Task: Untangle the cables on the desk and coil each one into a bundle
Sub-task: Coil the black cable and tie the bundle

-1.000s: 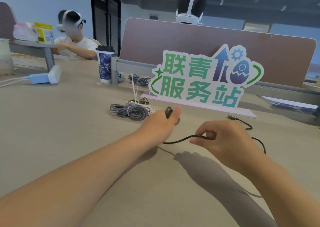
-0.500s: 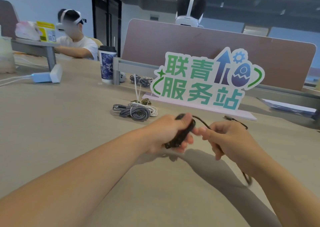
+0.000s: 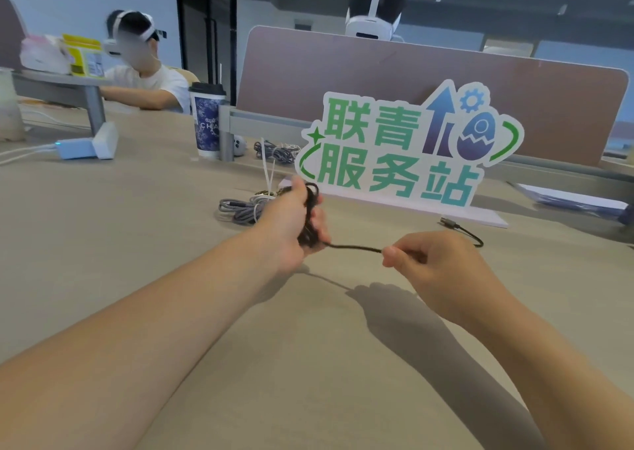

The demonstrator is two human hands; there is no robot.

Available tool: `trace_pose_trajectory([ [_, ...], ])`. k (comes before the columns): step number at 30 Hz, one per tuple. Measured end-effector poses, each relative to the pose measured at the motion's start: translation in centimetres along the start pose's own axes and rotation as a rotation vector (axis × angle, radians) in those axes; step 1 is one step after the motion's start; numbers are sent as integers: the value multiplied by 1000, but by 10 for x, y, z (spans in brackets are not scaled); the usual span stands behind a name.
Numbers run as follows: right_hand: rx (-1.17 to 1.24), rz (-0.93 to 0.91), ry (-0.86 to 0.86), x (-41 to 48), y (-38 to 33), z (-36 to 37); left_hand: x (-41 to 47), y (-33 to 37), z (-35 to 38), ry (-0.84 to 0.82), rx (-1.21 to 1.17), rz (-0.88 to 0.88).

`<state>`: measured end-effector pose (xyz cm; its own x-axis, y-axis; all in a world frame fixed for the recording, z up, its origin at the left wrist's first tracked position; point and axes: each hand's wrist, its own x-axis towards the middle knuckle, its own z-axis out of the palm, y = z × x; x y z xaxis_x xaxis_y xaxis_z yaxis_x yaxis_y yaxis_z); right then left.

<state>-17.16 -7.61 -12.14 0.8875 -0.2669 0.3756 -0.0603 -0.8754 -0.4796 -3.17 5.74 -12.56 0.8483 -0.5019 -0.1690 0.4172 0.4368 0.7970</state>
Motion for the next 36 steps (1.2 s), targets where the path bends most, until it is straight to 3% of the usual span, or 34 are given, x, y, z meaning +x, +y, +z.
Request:
trace_pose_trajectory([
  [3,-94,-281,109,-1,2,7,-1,-22,5,50,756,291],
  [5,-101,-412,190,0,3,7,-11,-31,13,-77,1013,374],
  [7,-57,-454,283,-1,4,3,-22,-37,19,-307,1017,248],
  [9,2,-404,329,-3,1,0,-28,-38,18,-541,930,-24],
  [12,177,-234,259,-5,-1,1,-32,-28,13,-803,725,-412],
  [15,255,-64,149,2,6,1,-32,-20,11,-872,780,-395],
  [17,332,34,32,5,10,0,-32,-21,11,-808,824,-356],
  [19,323,129,-47,4,13,-2,-30,-19,12,-682,705,-323],
  [23,59,220,-75,5,18,-3,-18,-10,10,-312,389,-94],
  [27,-42,181,-134,4,13,-2,-9,-12,3,-102,421,-18],
  [29,-45,125,-119,3,12,-2,-6,-9,2,-61,315,3],
  [33,23,76,-78,3,15,-5,2,3,-2,-155,-187,4],
  [36,-15,36,-67,3,17,-7,7,6,-9,-110,-379,7],
])
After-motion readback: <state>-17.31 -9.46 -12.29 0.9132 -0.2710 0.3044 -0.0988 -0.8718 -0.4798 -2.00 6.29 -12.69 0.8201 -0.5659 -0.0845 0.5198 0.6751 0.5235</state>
